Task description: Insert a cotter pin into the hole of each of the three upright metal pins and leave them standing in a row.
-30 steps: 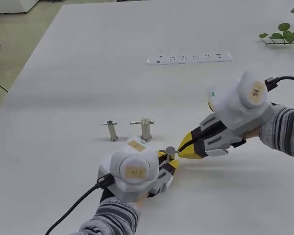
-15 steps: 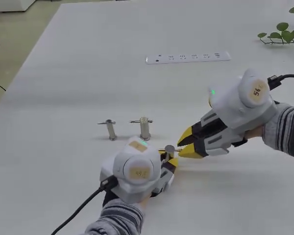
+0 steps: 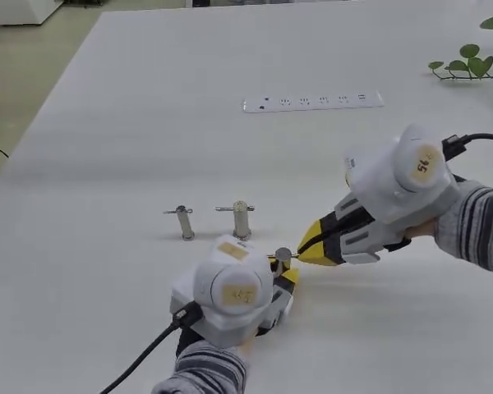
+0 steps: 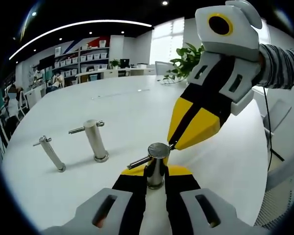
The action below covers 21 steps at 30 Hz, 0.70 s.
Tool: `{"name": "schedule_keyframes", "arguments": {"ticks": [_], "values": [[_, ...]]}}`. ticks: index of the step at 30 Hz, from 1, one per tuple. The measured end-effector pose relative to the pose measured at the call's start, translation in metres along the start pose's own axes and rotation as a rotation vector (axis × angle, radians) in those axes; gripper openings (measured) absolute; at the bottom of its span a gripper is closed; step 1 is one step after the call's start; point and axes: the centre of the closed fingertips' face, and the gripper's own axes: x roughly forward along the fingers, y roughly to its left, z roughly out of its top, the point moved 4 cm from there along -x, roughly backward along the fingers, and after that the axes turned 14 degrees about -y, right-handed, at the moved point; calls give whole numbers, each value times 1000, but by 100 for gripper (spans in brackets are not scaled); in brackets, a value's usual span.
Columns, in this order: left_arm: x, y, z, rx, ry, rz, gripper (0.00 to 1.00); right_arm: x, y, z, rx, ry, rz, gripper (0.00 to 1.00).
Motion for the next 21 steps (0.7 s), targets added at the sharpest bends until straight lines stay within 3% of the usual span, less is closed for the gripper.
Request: {"name": "schedule_keyframes", "arguments": {"ticks": [16, 21], "values": [[0, 0, -1, -12, 1, 7, 10, -1, 0, 0, 27, -3, -13, 0], [0, 0, -2, -63, 5, 28, 11, 0, 0, 0, 25, 0, -18, 0]]}}
